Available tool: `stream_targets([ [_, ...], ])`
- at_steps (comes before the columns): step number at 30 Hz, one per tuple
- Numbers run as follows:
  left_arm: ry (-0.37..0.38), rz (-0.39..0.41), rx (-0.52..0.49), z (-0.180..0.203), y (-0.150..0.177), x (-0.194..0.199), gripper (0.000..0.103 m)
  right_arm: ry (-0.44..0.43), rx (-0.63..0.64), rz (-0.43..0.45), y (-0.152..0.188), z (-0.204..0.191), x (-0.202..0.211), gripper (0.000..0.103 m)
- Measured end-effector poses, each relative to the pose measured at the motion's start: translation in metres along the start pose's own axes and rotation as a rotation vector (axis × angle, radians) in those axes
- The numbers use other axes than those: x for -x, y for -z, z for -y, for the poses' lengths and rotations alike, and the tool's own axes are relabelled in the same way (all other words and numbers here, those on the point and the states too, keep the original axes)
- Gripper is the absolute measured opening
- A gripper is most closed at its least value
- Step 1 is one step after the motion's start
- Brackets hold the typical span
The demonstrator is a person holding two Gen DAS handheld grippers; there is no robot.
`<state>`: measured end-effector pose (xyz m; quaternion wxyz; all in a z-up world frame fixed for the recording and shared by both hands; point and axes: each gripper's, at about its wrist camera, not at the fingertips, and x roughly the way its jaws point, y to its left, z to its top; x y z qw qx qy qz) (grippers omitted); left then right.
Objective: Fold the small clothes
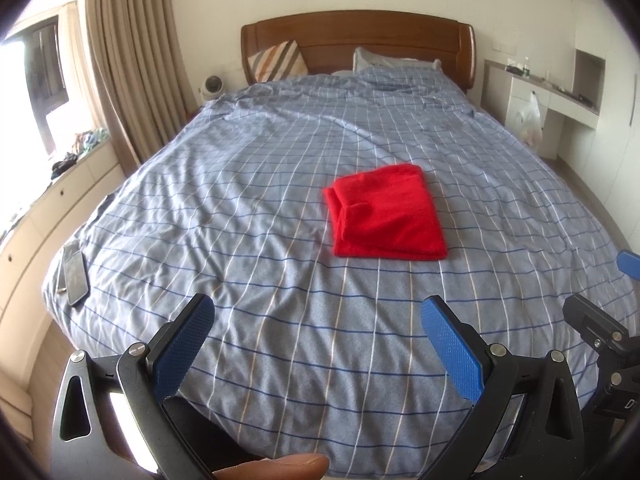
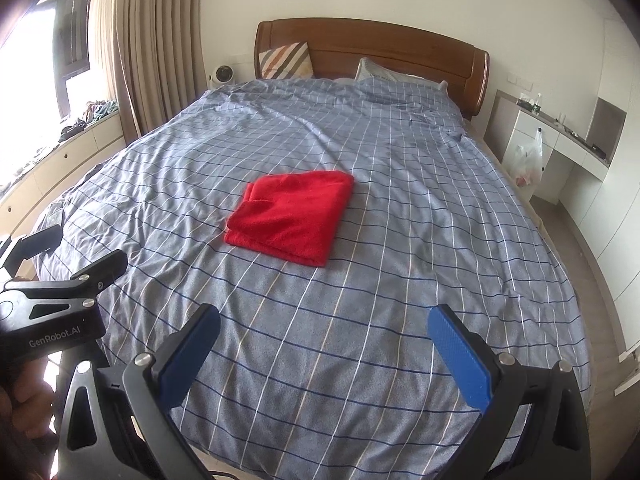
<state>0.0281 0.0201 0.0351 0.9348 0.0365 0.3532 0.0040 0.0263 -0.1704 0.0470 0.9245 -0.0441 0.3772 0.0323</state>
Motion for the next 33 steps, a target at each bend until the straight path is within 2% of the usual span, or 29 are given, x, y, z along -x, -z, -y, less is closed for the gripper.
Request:
stream_targets([
  [8,-0.003,-0.002,0.015,-0.004,-0.001,0.005,0.103,0.013,-0.014,0.021,-0.006,0.001,0.008,0.103],
  [14,-0.052,0.012,0.019,-0.006,-0.01,0.009,0.103,-0.014,-0.053,0.038,-0.014,-0.002,0.008,0.103],
  [26,-0.026,0.009,0.016,-0.003,-0.011,0.005,0.103,-0.006,-0.049,0.02,-0.008,-0.002,0.0,0.103],
  [33,0.026,0.026,0.019,0.0,-0.007,0.007,0.103,-0.003,-0.048,0.019,-0.006,-0.002,0.0,0.103],
])
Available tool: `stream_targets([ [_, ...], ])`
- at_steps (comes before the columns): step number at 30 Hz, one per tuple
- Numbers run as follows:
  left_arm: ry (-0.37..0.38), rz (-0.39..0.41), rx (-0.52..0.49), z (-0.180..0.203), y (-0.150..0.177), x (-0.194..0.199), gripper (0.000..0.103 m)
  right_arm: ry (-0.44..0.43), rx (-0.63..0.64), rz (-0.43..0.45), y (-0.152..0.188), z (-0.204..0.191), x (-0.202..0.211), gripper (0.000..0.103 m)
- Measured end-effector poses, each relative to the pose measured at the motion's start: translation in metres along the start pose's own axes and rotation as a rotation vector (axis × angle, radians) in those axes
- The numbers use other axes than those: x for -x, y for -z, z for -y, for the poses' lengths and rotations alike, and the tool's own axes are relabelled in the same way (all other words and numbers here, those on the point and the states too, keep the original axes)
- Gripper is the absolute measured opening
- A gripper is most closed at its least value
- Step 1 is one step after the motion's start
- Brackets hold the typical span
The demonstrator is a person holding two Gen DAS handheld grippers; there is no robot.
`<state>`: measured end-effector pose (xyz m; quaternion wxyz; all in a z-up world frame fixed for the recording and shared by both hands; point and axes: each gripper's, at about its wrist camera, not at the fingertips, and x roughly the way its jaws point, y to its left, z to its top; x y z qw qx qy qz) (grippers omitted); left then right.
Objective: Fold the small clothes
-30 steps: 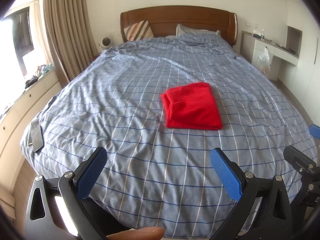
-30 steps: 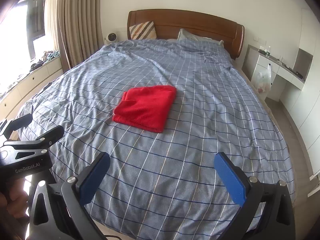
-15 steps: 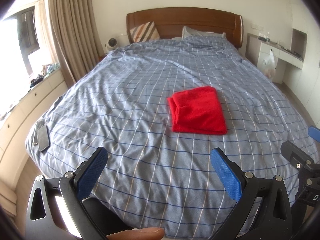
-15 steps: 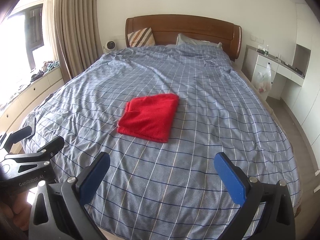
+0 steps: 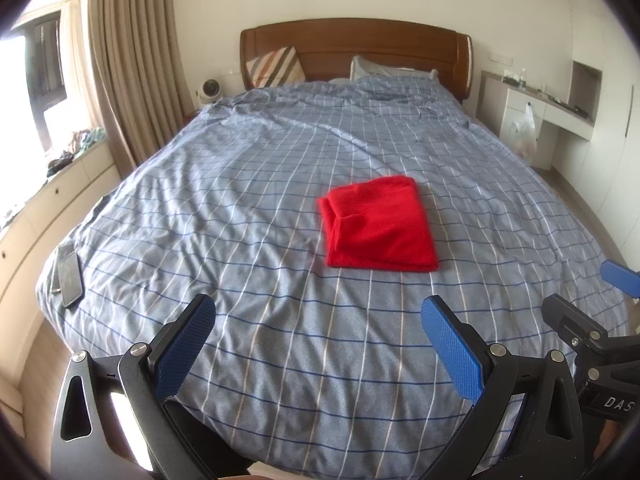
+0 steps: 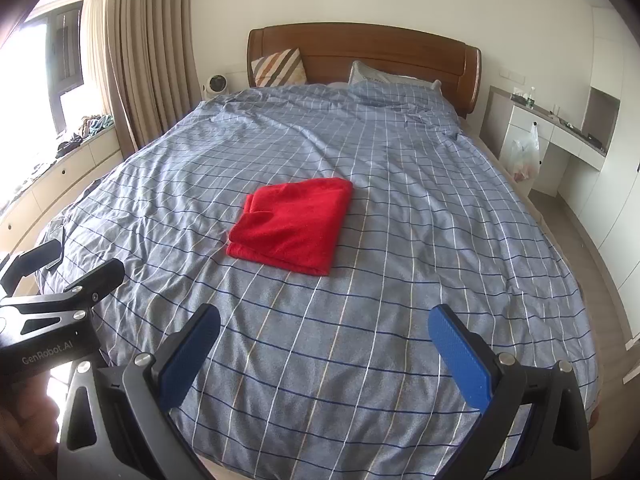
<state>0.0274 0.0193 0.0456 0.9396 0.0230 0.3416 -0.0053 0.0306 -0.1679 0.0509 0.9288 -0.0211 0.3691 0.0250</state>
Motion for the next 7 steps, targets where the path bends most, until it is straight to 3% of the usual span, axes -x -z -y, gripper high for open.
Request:
stream_targets([
  [7,-0.013,0.004,0.006,-0.0003,-0.0026,0.0014,0.103,-0.003,0.003,0.003,-0.0011,0.0,0.0006,0.103],
])
